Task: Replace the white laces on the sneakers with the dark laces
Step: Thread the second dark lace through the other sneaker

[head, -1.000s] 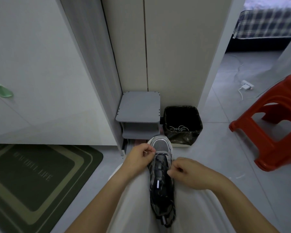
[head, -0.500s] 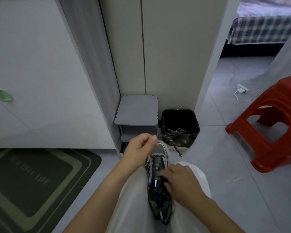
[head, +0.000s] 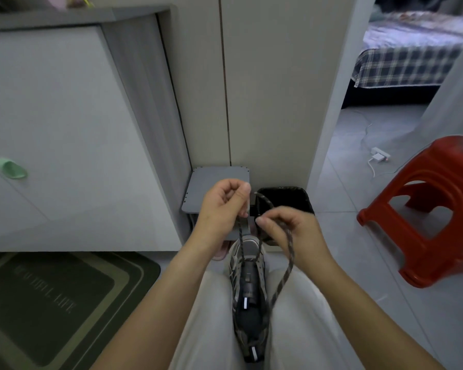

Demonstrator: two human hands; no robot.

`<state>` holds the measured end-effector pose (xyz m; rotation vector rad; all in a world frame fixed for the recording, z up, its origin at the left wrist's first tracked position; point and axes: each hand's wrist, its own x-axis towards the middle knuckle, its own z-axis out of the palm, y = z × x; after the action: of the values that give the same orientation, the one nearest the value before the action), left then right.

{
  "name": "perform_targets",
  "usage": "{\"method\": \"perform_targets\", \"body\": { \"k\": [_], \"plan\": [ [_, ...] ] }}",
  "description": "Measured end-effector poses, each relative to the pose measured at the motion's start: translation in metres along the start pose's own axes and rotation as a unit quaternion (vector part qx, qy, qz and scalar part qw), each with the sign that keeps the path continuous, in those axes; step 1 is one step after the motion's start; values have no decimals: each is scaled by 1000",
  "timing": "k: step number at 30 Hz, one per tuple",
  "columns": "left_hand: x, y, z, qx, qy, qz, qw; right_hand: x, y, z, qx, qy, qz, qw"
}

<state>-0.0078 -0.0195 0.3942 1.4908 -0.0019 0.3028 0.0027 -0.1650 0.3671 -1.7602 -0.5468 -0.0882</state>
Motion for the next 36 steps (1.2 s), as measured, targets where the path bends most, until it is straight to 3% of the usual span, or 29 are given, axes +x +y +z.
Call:
{"method": "perform_targets", "body": {
  "k": [11, 18, 22, 29, 33, 36],
  "plan": [
    [34, 58, 14, -54, 8, 63, 997, 55, -62, -15, 86, 58, -12, 995],
    [36, 65, 17, -11, 29, 40, 999, 69, -76, -16, -20, 29, -31, 999],
    [30, 63, 20, -5, 33, 67, 997, 72, -81, -18, 10, 24, -19, 999],
    [26, 72, 34, -84, -3, 27, 996, 75, -80, -11, -54, 28, -27, 998],
    [28, 73, 35, -85, 23, 9, 996, 73, -74, -9, -53, -6, -31, 998],
    [31, 82, 34, -37, 42, 44, 998, 69, -58, -6, -92, -47, -26, 994]
  ]
}}
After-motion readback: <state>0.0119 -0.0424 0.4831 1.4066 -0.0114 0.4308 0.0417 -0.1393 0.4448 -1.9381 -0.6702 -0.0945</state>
